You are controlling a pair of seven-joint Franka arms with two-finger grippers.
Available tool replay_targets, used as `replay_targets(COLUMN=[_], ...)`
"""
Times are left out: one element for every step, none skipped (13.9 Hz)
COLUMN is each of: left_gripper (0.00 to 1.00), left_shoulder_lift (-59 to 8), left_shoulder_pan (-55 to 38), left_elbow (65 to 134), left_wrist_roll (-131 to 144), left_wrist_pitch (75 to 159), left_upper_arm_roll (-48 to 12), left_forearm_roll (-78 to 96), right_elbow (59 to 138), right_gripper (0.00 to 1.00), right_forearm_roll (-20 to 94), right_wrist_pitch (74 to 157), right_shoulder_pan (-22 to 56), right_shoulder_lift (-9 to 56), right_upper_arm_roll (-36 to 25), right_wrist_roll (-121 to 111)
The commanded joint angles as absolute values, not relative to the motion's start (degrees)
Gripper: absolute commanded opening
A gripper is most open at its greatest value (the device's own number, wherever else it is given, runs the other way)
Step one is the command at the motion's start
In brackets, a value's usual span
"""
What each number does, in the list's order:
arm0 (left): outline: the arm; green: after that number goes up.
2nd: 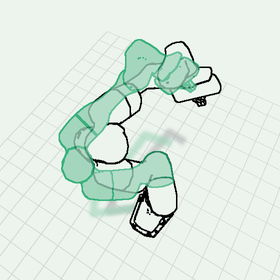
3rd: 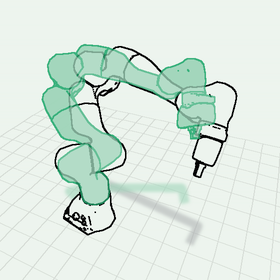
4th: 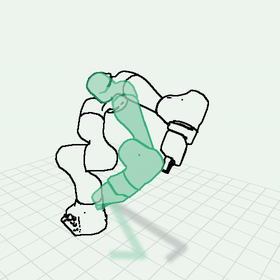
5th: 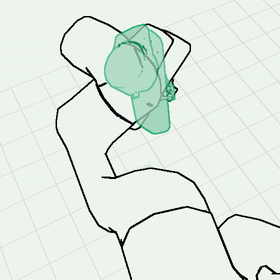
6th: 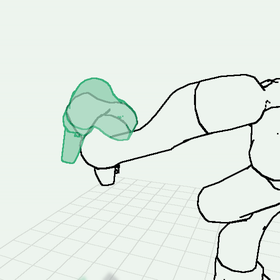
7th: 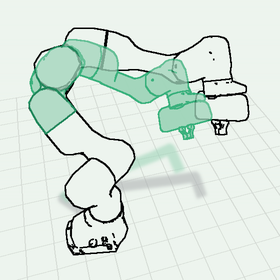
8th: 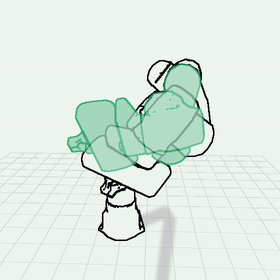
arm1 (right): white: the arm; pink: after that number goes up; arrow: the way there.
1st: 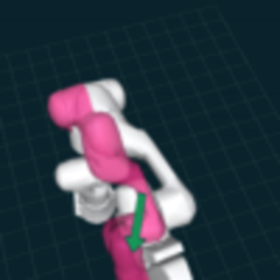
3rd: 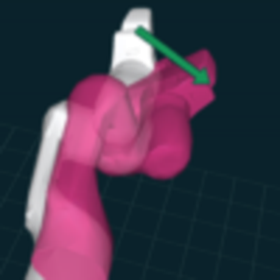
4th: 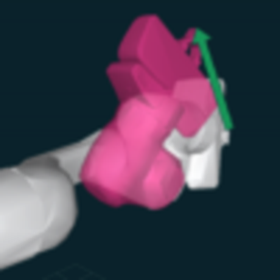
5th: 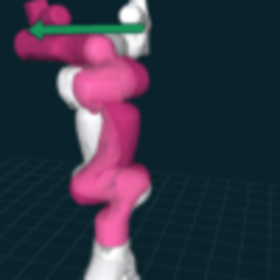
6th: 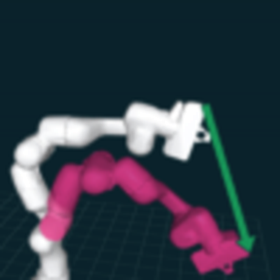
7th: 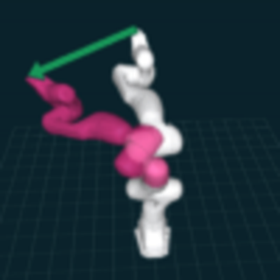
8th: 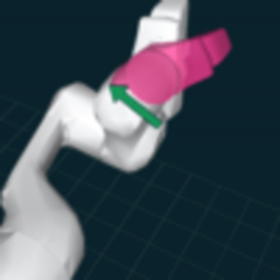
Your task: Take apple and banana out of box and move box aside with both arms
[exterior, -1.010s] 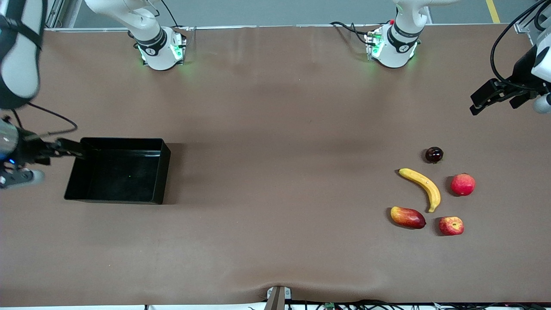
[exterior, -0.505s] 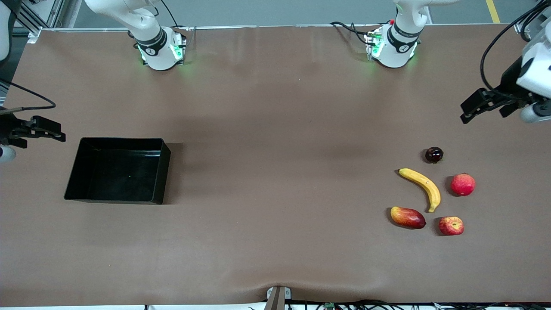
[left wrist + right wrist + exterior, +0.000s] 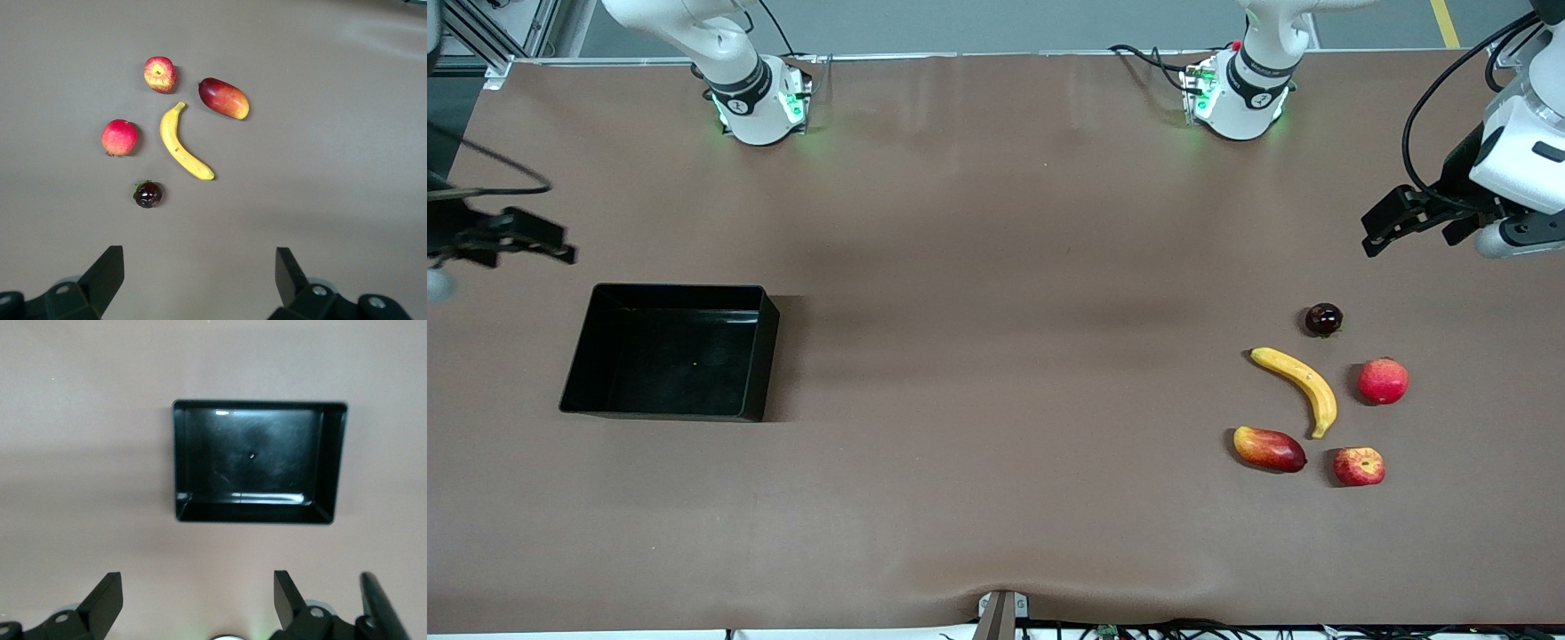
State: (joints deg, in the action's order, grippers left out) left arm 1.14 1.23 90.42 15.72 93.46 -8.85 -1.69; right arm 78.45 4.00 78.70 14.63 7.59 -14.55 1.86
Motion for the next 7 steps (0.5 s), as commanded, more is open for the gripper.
replay_targets(left_gripper=[1.00,1.00,1.00,1.00,1.00,1.00,1.00], left_shoulder_lift=[1.93,1.93,1.85,1.85,1.85,1.76,1.84], left_shoulder_pan=[1.84,1.85,1.85,1.85,1.85,1.85,1.76], left_elbow=[88.87,88.07,87.37,87.28,87.10,86.93,86.84], left_wrist_roll=[15.21,15.29,15.38,15.38,15.38,15.38,15.29], left_wrist_pitch=[90.19,89.13,88.25,87.63,87.63,87.63,87.63], left_upper_arm_roll=[-8.35,-8.26,-8.26,-8.26,-8.26,-8.26,-8.26], left_forearm_roll=[-0.97,-1.05,-1.23,-1.23,-1.23,-1.32,-1.23], right_elbow=[88.83,90.68,91.75,92.11,92.02,92.20,92.20], right_gripper=[1.00,1.00,1.00,1.00,1.00,1.00,1.00], right_forearm_roll=[-0.61,-0.70,-0.79,-1.05,-1.05,-0.71,-0.36], right_wrist_pitch=[79.63,79.28,79.19,79.19,79.10,79.19,79.54], right_shoulder_pan=[5.14,3.18,2.73,1.94,0.98,-0.43,-1.14], right_shoulder_lift=[-3.13,-5.43,-7.19,-8.16,-8.26,-8.35,-8.26], right_upper_arm_roll=[-1.53,-0.10,-0.18,-0.26,-0.44,-1.05,-1.14], right_wrist_roll=[6.33,5.55,3.10,-0.40,-2.88,-3.94,-4.39])
